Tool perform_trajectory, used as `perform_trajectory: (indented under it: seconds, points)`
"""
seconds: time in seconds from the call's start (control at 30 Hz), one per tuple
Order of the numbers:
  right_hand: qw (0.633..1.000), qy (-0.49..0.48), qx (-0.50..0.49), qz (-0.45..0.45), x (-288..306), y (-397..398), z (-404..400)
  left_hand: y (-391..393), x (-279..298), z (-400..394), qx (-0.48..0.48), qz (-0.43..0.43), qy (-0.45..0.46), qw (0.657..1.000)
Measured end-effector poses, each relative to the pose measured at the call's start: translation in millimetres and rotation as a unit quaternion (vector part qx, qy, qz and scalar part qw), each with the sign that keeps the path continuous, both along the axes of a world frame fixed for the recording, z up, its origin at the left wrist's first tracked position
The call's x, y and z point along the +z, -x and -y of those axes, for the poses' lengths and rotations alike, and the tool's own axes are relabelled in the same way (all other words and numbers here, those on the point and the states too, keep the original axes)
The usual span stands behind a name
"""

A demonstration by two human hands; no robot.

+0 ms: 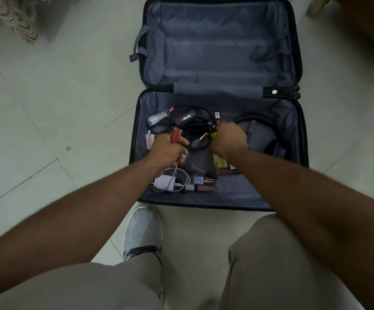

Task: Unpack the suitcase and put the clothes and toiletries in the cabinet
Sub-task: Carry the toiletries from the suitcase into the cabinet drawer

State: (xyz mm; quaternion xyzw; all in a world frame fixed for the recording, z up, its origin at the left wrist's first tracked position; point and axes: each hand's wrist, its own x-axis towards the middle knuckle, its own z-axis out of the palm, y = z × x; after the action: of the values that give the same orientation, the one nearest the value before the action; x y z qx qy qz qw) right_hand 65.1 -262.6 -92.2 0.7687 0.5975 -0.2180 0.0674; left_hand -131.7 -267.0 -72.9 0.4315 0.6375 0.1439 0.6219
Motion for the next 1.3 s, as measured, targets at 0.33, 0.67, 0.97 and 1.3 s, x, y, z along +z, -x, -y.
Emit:
perform_trajectory:
  seconds: [0.33,0.67,0.97,1.3]
  points:
    - [0.979,0.083,-0.136,-0.128,8,20,-8,32,2,0,0.14,-0.022,-0.013,0.99]
    - [0.958,0.033,-0.04,-0.282,-4,70,-25,66,6,6,0.187,-0.067,-0.06,0.978]
    - [0.98,0.022,0.032,-0.197,-5,84,-32,75,0,4,0.118,-0.126,-0.09,0.981]
    - [0.974,0.09,0.014,-0.208,-12,65,-27,61,-20,2,0.041,-0.187,-0.127,0.973]
